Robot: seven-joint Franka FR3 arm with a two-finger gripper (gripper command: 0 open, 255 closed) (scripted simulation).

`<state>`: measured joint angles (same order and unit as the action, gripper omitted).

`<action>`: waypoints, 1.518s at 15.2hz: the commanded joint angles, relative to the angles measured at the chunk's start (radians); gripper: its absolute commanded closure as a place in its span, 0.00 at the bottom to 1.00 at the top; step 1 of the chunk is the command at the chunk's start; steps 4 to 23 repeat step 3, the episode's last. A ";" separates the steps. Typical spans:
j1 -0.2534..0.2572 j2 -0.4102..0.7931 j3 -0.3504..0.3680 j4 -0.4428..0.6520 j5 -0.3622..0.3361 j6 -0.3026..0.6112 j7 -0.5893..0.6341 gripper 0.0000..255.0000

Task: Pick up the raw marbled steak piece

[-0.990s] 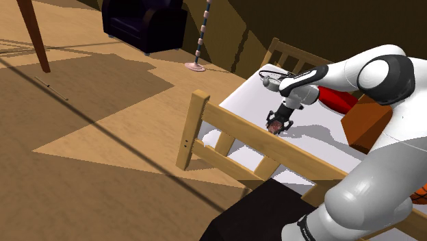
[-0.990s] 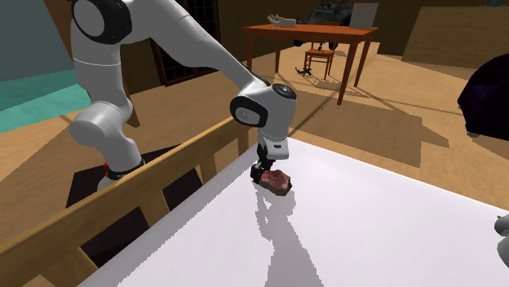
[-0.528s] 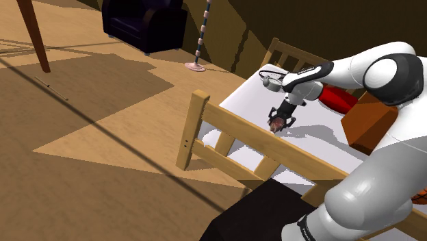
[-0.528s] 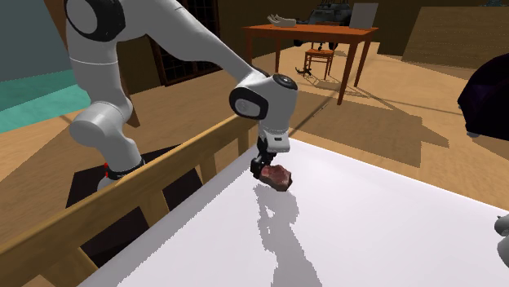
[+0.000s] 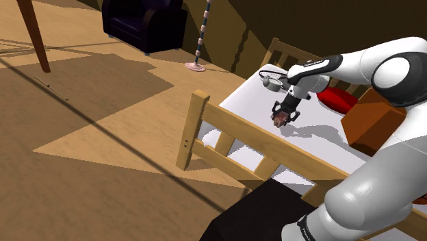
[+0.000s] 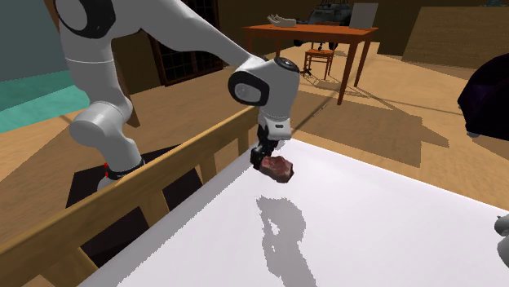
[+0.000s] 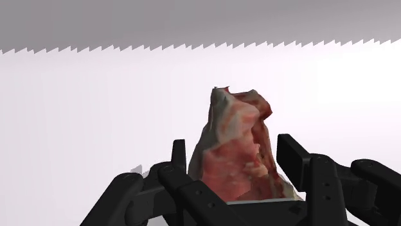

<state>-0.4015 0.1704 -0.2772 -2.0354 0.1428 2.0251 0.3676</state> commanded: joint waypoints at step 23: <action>0.001 -0.017 -0.001 0.012 -0.007 -0.028 0.006 1.00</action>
